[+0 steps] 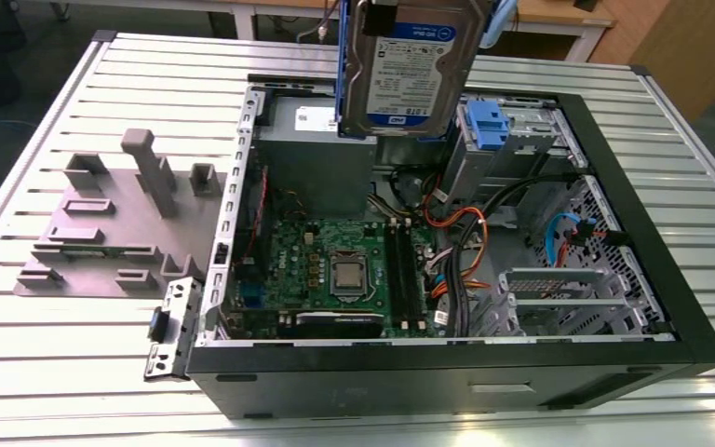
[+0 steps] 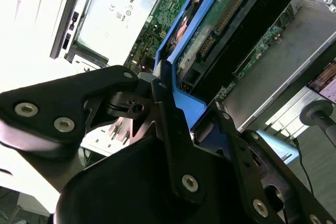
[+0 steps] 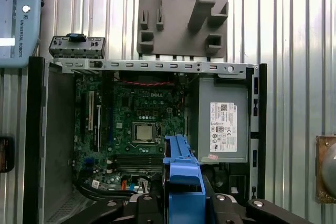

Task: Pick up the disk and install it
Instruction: 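Insert the disk into the insertion slot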

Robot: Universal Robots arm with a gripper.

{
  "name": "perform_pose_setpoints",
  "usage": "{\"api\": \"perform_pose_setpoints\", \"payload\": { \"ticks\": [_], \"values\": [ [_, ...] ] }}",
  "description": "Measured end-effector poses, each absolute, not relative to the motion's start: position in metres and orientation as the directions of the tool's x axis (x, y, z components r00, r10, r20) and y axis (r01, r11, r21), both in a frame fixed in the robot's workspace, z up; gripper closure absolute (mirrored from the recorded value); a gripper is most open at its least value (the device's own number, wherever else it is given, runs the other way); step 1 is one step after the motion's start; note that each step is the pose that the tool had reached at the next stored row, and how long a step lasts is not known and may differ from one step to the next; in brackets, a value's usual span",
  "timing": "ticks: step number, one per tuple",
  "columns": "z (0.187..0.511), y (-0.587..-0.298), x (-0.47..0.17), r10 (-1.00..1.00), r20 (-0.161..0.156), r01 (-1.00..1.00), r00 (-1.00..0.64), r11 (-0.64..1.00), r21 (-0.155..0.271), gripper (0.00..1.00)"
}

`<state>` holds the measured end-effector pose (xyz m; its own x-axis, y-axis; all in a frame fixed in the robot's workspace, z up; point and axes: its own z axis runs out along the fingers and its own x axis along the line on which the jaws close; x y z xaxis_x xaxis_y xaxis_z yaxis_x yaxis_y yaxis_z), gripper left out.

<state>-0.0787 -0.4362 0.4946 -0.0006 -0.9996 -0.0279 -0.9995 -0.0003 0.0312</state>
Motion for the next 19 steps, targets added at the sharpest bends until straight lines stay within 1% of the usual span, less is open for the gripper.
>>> {"api": "perform_pose_setpoints", "payload": {
  "ticks": [19],
  "values": [
    [0.494, -0.449, -0.078, -1.000, -0.028, -0.999, -0.001, 0.000, 0.032, 0.64]
  ]
}}
